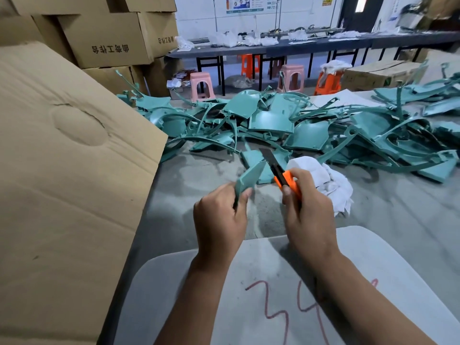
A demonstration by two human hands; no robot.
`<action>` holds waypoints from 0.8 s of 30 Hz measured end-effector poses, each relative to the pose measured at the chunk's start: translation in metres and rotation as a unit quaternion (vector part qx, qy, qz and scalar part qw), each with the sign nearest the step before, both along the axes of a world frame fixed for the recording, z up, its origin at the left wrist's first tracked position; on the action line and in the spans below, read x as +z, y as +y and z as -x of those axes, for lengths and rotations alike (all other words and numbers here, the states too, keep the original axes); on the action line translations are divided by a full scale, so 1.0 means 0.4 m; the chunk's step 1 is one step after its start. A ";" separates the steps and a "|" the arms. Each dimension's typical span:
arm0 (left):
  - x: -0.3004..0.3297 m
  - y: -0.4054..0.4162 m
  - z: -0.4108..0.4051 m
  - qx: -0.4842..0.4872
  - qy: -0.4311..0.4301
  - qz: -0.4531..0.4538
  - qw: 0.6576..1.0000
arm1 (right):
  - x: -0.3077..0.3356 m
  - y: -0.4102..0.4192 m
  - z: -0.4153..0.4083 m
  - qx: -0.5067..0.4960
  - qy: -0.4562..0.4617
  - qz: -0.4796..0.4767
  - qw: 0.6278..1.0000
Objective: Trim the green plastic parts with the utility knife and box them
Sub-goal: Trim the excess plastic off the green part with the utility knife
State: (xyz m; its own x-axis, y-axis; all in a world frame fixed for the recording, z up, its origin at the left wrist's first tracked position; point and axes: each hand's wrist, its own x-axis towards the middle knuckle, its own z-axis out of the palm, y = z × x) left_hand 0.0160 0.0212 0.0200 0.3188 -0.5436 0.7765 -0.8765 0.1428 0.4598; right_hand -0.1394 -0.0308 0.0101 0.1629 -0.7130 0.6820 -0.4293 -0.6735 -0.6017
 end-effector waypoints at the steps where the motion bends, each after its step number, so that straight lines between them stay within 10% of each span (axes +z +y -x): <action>1: -0.001 -0.005 0.004 -0.012 0.002 0.009 1.000 | 0.001 0.000 0.004 0.001 -0.003 0.016 1.000; 7: -0.023 -0.010 -0.014 -0.056 0.031 0.033 0.997 | -0.007 -0.029 0.014 -0.055 0.019 0.028 0.998; 10: -0.027 -0.019 -0.021 -0.077 0.197 0.052 0.976 | -0.014 -0.057 0.040 -0.140 0.001 -0.050 0.989; 14: 0.005 -0.021 0.007 -0.258 0.572 0.066 0.775 | -0.002 -0.036 0.039 0.018 -0.212 -0.200 0.956; 18: 0.008 -0.022 0.030 -0.338 0.690 0.025 0.640 | 0.004 -0.007 0.009 0.196 -0.284 -0.327 0.880; 24: 0.017 -0.015 -0.046 -0.279 0.666 -0.092 0.686 | 0.015 -0.036 0.043 0.106 -0.228 -0.266 0.931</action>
State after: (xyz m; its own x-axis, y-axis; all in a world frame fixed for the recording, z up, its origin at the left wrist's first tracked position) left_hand 0.0343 0.0151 0.0267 0.3811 -0.9191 -0.1000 0.5061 0.1168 0.8546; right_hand -0.1568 -0.0451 0.0162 0.1178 -0.9542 0.2749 0.0606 -0.2694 -0.9611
